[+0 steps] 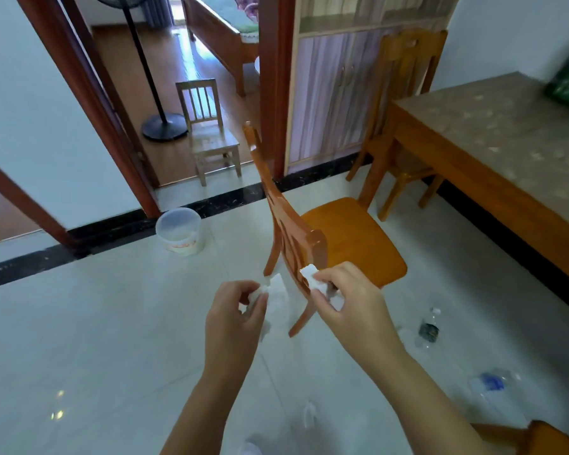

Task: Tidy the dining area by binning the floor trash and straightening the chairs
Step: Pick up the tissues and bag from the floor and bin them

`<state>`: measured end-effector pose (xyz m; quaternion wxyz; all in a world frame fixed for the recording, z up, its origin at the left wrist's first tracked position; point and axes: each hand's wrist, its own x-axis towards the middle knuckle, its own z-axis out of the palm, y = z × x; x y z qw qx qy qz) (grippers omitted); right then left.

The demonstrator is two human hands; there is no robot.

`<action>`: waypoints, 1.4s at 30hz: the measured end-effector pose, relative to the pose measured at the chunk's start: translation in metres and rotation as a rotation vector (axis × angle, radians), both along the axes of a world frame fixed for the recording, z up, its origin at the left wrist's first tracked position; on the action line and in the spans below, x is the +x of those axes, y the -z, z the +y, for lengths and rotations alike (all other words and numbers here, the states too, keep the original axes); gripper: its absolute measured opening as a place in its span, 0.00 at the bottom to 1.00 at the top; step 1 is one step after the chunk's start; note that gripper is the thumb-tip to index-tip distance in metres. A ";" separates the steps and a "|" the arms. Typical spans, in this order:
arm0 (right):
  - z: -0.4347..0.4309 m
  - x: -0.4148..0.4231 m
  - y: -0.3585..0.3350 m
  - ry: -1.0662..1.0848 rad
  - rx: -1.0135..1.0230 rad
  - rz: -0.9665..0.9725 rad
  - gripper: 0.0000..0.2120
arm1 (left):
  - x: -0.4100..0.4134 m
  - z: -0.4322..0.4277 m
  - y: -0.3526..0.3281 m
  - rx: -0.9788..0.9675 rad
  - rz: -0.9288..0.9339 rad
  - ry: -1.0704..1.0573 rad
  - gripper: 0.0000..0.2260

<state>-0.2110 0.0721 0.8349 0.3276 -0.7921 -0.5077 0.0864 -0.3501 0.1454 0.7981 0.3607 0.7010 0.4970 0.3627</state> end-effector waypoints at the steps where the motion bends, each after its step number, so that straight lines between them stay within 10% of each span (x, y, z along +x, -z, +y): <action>1: 0.013 -0.008 0.002 -0.009 0.003 0.003 0.10 | -0.008 0.012 0.000 0.004 0.007 -0.003 0.07; 42: 0.626 -0.018 0.110 -0.056 -0.041 0.159 0.07 | -0.034 0.599 0.088 -0.206 0.069 -0.209 0.05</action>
